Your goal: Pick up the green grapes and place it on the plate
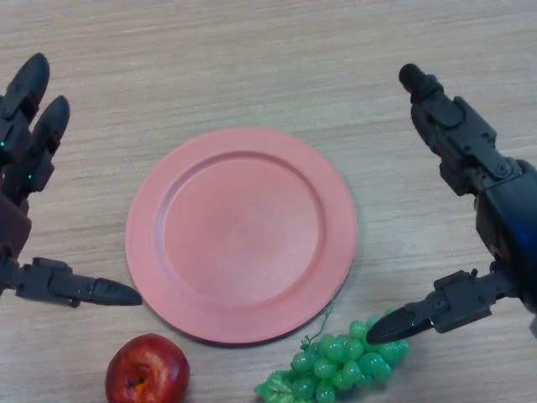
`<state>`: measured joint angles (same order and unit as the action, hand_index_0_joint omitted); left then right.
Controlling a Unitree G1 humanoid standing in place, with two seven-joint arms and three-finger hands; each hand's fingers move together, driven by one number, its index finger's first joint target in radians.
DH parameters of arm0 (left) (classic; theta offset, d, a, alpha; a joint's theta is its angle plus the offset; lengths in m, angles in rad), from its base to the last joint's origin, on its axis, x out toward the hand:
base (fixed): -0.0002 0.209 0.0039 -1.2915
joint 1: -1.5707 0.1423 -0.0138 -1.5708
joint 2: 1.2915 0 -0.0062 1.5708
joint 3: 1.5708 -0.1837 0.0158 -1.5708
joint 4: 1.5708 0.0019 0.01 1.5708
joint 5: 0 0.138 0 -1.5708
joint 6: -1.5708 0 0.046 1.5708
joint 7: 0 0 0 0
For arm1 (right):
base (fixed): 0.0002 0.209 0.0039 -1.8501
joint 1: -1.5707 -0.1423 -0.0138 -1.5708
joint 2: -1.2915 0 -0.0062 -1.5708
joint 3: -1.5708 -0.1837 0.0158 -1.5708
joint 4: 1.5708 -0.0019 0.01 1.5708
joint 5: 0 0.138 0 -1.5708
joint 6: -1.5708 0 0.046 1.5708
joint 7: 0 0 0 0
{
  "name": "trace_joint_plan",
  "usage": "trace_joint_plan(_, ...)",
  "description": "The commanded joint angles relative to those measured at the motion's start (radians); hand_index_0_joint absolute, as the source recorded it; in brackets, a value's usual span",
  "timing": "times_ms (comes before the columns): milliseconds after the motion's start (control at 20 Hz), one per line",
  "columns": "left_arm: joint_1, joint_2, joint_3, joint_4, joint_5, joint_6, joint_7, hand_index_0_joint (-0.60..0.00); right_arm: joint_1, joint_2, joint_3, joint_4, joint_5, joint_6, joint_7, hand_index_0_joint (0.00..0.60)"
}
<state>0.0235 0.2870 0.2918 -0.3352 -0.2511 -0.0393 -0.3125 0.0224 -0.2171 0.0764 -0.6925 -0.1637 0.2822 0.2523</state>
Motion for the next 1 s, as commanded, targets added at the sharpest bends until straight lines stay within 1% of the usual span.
trace_joint_plan(50,-0.017,0.034,0.061,-0.062,0.019,-0.156,0.041,0.0,-0.036,-0.012,-0.044,-0.038,0.0,-0.159,0.0,0.0)
trace_joint_plan(250,-0.018,0.034,0.068,-0.062,0.023,-0.159,0.069,0.0,-0.027,-0.026,-0.05,-0.028,-0.024,-0.177,0.067,0.0)
trace_joint_plan(300,-0.017,0.034,0.072,-0.069,0.02,-0.155,0.069,0.0,-0.005,-0.029,-0.042,-0.023,-0.047,-0.197,0.1,0.0)
trace_joint_plan(350,-0.017,0.036,0.076,-0.068,0.017,-0.156,0.067,0.0,0.011,-0.029,-0.037,-0.022,-0.054,-0.208,0.114,0.0)
trace_joint_plan(400,-0.02,0.041,0.088,-0.06,0.009,-0.158,0.065,0.0,0.056,-0.035,-0.022,-0.023,-0.079,-0.214,0.164,0.0)
trace_joint_plan(450,-0.022,0.044,0.093,-0.056,0.004,-0.159,0.064,0.0,0.074,-0.037,-0.015,-0.022,-0.09,-0.219,0.186,0.0)
trace_joint_plan(500,-0.025,0.048,0.101,-0.047,0.004,-0.164,0.066,0.0,0.11,-0.043,0.0,-0.009,-0.124,-0.24,0.224,0.0)
trace_joint_plan(550,-0.025,0.05,0.103,-0.045,0.004,-0.164,0.067,0.0,0.121,-0.043,0.006,-0.002,-0.132,-0.257,0.231,0.0)
trace_joint_plan(650,-0.025,0.051,0.105,-0.046,0.004,-0.164,0.069,0.0,0.133,-0.043,0.016,0.012,-0.143,-0.281,0.236,0.201)
trace_joint_plan(700,-0.025,0.05,0.106,-0.048,0.005,-0.165,0.072,0.0,0.139,-0.045,0.026,0.035,-0.157,-0.316,0.236,0.351)
trace_joint_plan(750,-0.024,0.049,0.105,-0.051,0.007,-0.167,0.076,0.0,0.143,-0.046,0.032,0.064,-0.17,-0.356,0.233,0.451)
trace_joint_plan(800,-0.023,0.046,0.102,-0.056,0.012,-0.174,0.083,0.0,0.14,-0.049,0.041,0.163,-0.202,-0.476,0.213,0.593)
trace_joint_plan(900,-0.022,0.045,0.101,-0.055,0.01,-0.177,0.083,0.0,0.139,-0.045,0.05,0.247,-0.218,-0.545,0.193,0.6)
trace_joint_plan(1000,-0.018,0.043,0.101,-0.056,0.002,-0.178,0.079,0.0,0.138,-0.04,0.071,0.307,-0.241,-0.582,0.17,0.6)
